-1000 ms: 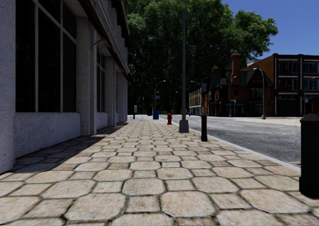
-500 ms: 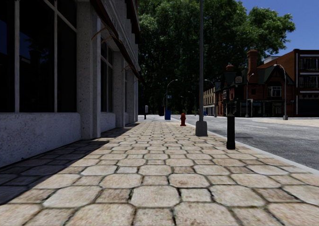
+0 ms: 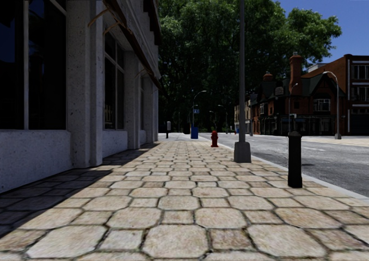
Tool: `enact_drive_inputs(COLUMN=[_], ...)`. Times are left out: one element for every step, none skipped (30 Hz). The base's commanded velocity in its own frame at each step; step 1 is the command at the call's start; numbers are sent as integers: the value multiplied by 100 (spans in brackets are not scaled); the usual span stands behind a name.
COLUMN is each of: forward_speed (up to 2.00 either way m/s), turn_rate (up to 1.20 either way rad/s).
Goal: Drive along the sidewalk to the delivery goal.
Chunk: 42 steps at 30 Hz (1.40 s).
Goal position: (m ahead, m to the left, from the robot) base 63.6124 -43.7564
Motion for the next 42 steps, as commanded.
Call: enact_drive_inputs(forward_speed=[200,200,200,200,200,200,200,200,200,200,200,200,200,200,200,200,200,200,200,200,200,200,200,200,200,200,200,200,200,200,200,200,200,200,200,200,200,200,200,200,200,200], turn_rate=[0,0,0,0,0,0,0,0,0,0,0,0,0,0,0,0,0,0,0,0,0,0,0,0,0,0,0,0,0,0,0,0,0,0,0,0,0,0,0,0,0,0])
